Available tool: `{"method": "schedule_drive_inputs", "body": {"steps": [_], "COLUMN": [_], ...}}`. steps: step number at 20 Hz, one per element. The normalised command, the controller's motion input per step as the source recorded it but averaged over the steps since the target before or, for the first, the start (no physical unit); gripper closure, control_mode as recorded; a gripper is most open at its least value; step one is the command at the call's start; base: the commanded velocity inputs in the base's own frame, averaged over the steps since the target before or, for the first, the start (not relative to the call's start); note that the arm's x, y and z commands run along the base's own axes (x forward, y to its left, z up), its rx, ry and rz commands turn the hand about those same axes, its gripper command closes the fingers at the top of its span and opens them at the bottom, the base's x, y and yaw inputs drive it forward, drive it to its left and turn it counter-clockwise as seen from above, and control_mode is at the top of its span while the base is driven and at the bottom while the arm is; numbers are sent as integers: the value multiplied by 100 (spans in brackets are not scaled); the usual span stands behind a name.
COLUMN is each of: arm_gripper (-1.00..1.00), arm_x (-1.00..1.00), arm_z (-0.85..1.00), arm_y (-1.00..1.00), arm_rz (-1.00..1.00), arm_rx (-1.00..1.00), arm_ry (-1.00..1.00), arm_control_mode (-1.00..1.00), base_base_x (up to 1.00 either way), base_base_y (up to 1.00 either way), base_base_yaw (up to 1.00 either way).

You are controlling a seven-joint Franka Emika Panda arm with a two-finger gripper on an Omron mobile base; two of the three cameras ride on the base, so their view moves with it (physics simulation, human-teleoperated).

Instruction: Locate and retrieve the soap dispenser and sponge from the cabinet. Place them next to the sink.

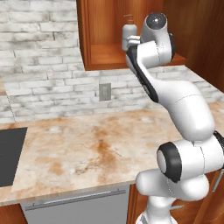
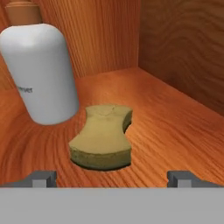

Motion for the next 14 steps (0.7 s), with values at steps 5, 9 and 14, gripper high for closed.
{"method": "schedule_drive_inputs", "body": {"steps": [5, 9, 14], "arm_gripper": [-100, -100, -100], "arm_x": [34, 19, 26], "arm_z": [0, -6, -14], "arm_y": [-7, -1, 0], "arm_rz": [1, -1, 0], "arm_rx": [0, -1, 0], "arm_ry": [0, 2, 1], "arm_control_mode": [-100, -100, -100], "base_base_x": [0, 0, 0], "base_base_y": [0, 0, 0], "base_base_yaw": [0, 0, 0]}}
